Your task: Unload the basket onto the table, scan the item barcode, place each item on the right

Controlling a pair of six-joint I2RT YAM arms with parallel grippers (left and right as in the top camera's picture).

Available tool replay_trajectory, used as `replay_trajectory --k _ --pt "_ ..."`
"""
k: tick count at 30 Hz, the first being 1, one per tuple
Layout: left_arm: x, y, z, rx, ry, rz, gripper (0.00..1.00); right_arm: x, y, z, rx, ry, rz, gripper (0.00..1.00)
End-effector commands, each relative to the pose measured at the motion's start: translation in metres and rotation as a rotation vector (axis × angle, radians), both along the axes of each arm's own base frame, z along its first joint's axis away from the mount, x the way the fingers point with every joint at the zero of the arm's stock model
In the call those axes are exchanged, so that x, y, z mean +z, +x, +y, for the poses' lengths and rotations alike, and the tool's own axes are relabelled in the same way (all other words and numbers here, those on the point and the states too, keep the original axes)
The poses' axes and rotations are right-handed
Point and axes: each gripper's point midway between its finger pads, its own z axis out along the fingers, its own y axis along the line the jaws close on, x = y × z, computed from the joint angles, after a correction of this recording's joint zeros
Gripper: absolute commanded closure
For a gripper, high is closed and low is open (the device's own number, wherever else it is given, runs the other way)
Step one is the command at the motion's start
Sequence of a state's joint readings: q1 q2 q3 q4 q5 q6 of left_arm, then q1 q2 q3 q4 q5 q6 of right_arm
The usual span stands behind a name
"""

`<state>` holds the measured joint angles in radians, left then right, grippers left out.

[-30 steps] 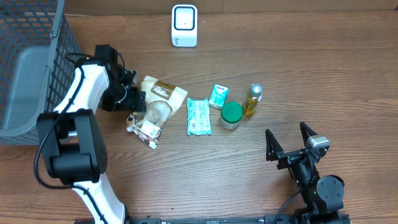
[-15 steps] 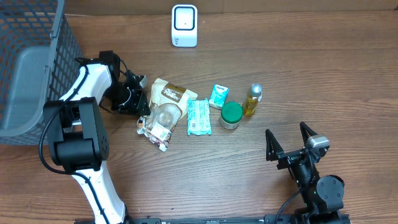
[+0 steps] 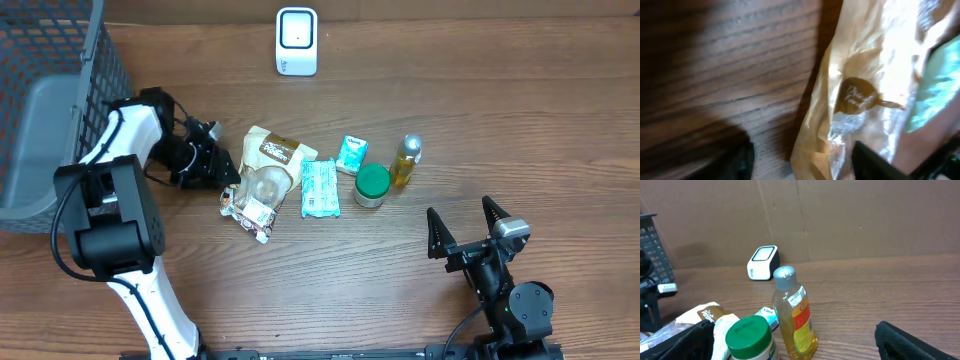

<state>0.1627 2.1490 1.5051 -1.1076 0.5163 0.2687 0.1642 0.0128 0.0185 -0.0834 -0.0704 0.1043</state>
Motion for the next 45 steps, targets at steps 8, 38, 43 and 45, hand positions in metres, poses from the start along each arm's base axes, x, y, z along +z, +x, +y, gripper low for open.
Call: replay_trajectory --k 8,38,43,45 --pt "0.026 0.009 -0.030 -0.102 -0.112 -0.127 0.00 -0.002 0.001 -0.002 -0.012 -0.003 -0.003 0.00" --pt "-0.033 -0.013 -0.040 -0.094 -0.071 -0.129 0.32 -0.002 0.001 -0.002 -0.012 -0.003 -0.004 0.00" --pt "-0.033 -0.017 -0.039 -0.076 -0.066 -0.096 0.28 -0.002 0.001 -0.002 -0.012 -0.003 -0.003 0.00" --pt "-0.033 -0.024 -0.040 -0.075 -0.068 -0.065 0.28 -0.002 0.001 -0.002 -0.012 -0.003 -0.004 0.00"
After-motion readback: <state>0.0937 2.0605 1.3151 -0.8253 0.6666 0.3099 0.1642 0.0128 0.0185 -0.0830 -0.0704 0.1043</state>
